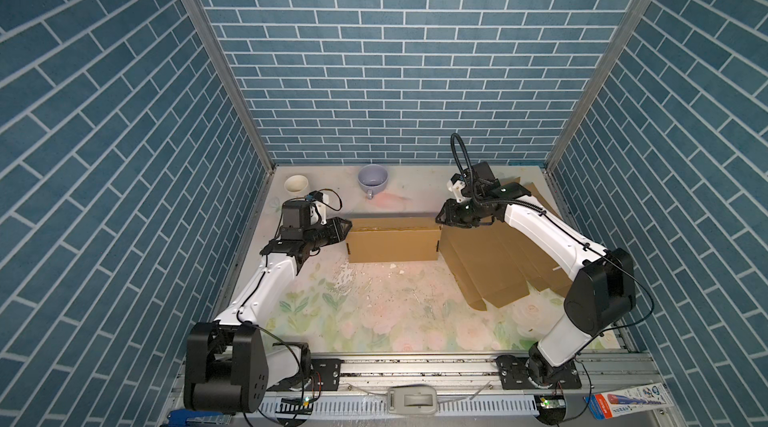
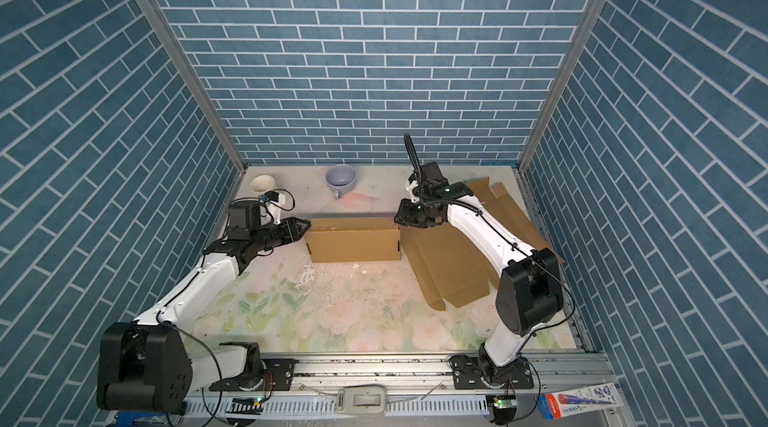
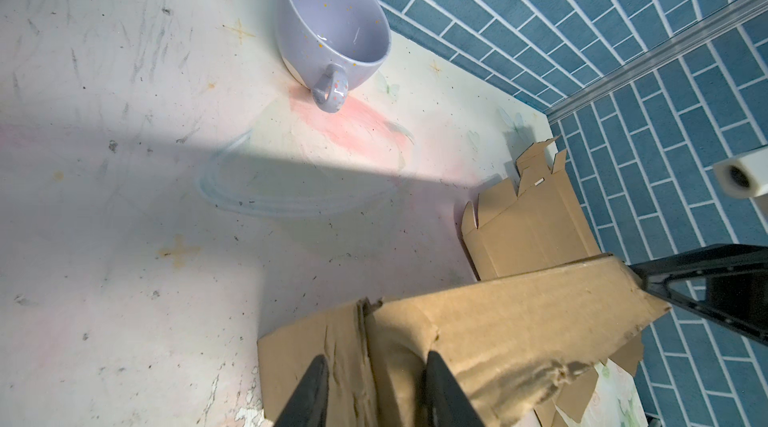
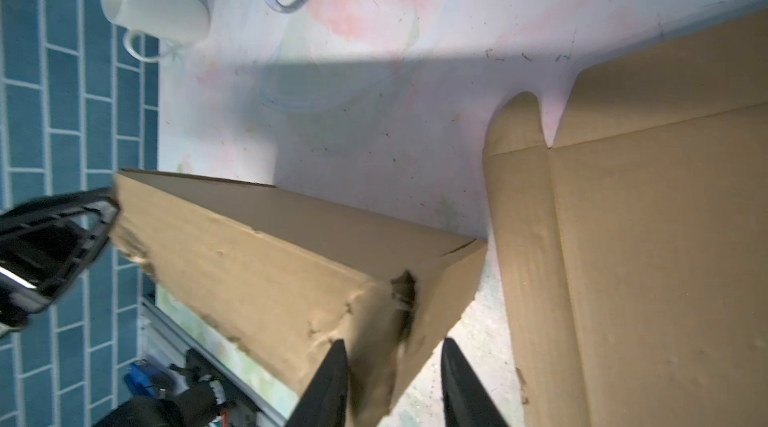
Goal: Fold the paper box
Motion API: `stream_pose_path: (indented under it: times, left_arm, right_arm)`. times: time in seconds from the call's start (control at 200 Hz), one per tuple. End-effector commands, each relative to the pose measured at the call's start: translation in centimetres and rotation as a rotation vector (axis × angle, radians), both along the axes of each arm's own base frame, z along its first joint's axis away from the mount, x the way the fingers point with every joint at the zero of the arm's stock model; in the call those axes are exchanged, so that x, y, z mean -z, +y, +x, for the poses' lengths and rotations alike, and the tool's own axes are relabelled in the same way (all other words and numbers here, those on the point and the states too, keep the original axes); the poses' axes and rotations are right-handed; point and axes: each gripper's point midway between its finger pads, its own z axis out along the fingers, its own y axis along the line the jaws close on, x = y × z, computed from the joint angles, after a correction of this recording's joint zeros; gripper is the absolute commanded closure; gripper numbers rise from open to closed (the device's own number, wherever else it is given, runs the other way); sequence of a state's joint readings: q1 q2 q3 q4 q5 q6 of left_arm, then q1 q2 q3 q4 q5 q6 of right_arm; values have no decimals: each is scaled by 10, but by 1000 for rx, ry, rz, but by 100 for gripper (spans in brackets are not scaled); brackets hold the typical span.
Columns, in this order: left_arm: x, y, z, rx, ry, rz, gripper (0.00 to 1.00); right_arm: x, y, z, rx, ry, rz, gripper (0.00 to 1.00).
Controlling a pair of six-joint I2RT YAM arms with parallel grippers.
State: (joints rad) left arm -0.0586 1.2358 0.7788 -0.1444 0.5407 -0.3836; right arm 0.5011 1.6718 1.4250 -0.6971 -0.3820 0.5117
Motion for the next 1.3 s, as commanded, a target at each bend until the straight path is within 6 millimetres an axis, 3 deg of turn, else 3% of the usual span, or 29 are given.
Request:
stream_pose_path:
  times: [0.0,0.09,0.26,0.36,0.415,0.57,0.645,0.79,0.87,1.0,1.055,1.295]
  left_arm:
    - [41,11,-21,-27,147,64,63]
    - [43,11,-21,-26,153,62,64]
    - [45,11,-22,-29,156,64,64]
    - [45,11,-22,-30,156,63,64]
    - [45,11,-22,-30,156,63,65]
    - [45,12,-22,-28,156,65,65]
    - [45,11,-23,-25,159,62,65]
    - [46,11,-25,-22,159,70,65]
    - [45,10,-24,-18,153,71,65]
    - [45,7,-25,-7,147,73,65]
    - [45,6,-26,-4,149,74,65]
    - [44,7,-30,-1,146,83,65]
  right_arm:
    - [48,-21,-9,40,114,-94,73]
    - [42,-13,-9,34,116,-40,74]
    - [-8,4,-5,13,33,107,68]
    - [-22,13,-9,-12,35,177,66]
    - [-14,10,-11,-11,43,160,66]
    - [48,-26,-14,15,100,-116,72]
    - [43,-28,-10,-9,53,-138,67]
    - [-18,-13,-4,-176,-267,-131,38]
    - [-35,1,-10,-362,-464,-215,27]
    - [-26,33,-28,-725,-635,-384,19]
    - [-22,44,-26,-820,-672,-450,18]
    - [-8,89,-9,-1030,-768,-531,16]
